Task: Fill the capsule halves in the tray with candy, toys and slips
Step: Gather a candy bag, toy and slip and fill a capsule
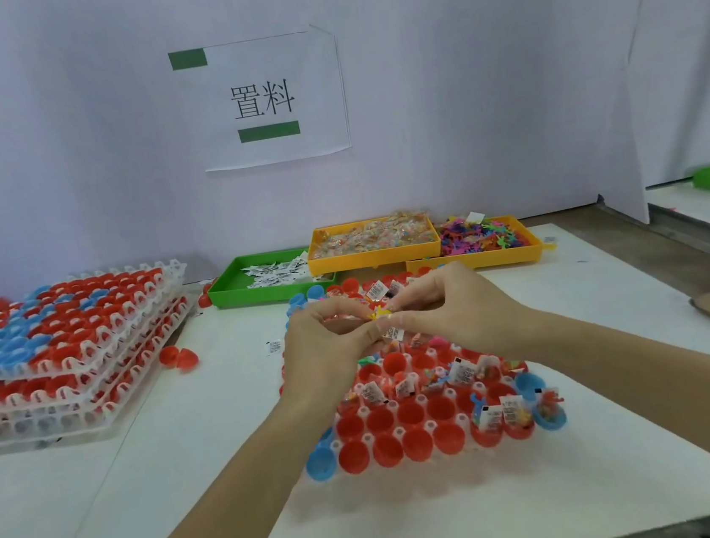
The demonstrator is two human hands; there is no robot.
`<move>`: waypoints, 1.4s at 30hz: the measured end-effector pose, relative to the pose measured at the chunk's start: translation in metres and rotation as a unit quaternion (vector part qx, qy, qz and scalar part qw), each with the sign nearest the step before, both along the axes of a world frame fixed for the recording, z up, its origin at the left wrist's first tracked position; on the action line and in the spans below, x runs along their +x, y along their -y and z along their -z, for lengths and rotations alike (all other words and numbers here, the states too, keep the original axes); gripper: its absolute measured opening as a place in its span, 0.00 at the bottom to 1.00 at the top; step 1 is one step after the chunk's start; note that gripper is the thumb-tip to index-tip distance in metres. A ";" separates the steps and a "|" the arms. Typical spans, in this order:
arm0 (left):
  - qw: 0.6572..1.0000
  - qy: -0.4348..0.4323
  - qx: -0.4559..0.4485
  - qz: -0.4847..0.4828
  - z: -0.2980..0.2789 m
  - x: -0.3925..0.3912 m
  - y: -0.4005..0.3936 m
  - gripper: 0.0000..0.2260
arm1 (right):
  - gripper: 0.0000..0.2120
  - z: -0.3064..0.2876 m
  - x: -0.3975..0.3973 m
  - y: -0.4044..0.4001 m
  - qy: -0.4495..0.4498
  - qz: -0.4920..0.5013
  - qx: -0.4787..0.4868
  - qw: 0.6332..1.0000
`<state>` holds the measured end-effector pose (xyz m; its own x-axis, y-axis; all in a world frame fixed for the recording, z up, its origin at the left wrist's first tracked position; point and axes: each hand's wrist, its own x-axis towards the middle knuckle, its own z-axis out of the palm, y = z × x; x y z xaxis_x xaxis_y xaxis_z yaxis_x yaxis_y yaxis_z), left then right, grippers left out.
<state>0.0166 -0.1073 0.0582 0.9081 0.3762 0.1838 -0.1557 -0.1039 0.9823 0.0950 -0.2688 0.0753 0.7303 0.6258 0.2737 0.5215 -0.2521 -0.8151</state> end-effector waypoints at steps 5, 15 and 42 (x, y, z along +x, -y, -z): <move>0.999 -0.020 0.020 0.037 0.009 0.002 0.008 0.06 | 0.01 0.008 0.001 0.012 0.021 0.020 0.002 1.000; 0.968 -0.037 0.245 0.048 0.011 0.008 0.010 0.07 | 0.08 0.016 0.006 0.017 0.058 0.013 -0.042 0.997; 0.934 -0.055 0.332 0.121 0.006 -0.009 0.010 0.03 | 0.04 0.008 -0.001 0.028 0.032 -0.054 -0.152 0.986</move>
<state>0.0072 -0.1170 0.0520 0.9787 -0.0065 0.2052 -0.1564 -0.6712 0.7246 0.0941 -0.2965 0.0674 0.6424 0.7591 0.1055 0.6071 -0.4200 -0.6746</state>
